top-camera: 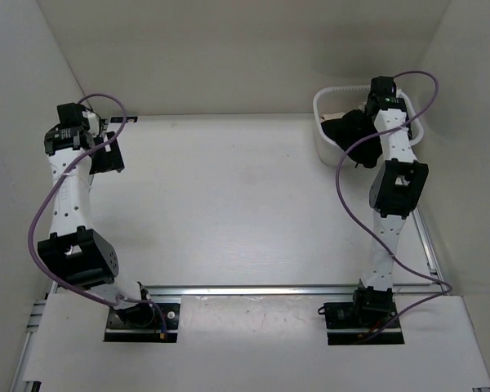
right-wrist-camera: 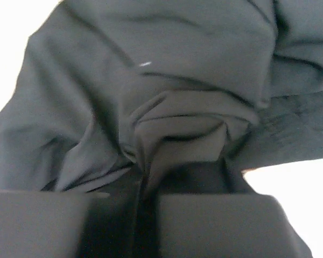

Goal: Fold and stack the trousers
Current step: Grab the trousers from the pile, then move the trousers to the center of the board

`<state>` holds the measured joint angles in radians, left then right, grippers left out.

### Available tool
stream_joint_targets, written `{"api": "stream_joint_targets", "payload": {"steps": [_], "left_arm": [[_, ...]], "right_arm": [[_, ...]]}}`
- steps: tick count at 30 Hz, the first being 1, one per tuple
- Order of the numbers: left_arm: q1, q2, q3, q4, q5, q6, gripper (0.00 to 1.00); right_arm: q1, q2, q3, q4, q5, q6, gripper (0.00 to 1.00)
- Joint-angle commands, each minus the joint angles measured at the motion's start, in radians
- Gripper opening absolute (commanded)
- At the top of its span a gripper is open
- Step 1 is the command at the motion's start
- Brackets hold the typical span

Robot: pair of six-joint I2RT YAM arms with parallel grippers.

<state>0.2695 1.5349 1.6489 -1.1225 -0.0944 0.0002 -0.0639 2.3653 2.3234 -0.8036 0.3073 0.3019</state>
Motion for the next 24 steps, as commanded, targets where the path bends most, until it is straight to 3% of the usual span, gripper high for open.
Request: {"api": "stream_joint_targets", "payload": {"steps": [1, 4, 7, 9, 10, 13, 18, 24], "left_arm": [[-0.032, 0.005, 0.037, -0.003, -0.019, 0.000, 1.00], [-0.055, 0.027, 0.046, -0.003, -0.019, 0.000, 1.00], [-0.055, 0.027, 0.023, 0.022, -0.008, 0.000, 1.00], [-0.055, 0.027, 0.012, 0.035, -0.008, 0.000, 1.00], [-0.055, 0.027, 0.000, 0.047, -0.008, 0.000, 1.00], [-0.055, 0.018, -0.024, 0.073, -0.037, 0.000, 1.00], [-0.055, 0.007, -0.024, 0.093, -0.073, 0.000, 1.00], [-0.055, -0.002, 0.049, 0.102, -0.159, 0.000, 1.00]], "right_arm": [[0.013, -0.165, 0.011, 0.057, -0.115, -0.014, 0.00], [0.024, -0.275, 0.011, 0.113, -0.125, -0.014, 0.00], [0.074, -0.432, 0.011, 0.219, -0.238, 0.008, 0.00], [0.171, -0.580, 0.011, 0.422, -0.351, 0.078, 0.00], [0.196, -0.641, -0.034, 0.605, -0.479, 0.121, 0.00], [0.323, -0.681, -0.095, 0.989, -0.631, 0.317, 0.00], [0.570, -0.546, 0.171, 1.084, -0.709, 0.413, 0.00], [0.612, -0.558, -0.020, 0.948, -0.605, 0.424, 0.00]]}}
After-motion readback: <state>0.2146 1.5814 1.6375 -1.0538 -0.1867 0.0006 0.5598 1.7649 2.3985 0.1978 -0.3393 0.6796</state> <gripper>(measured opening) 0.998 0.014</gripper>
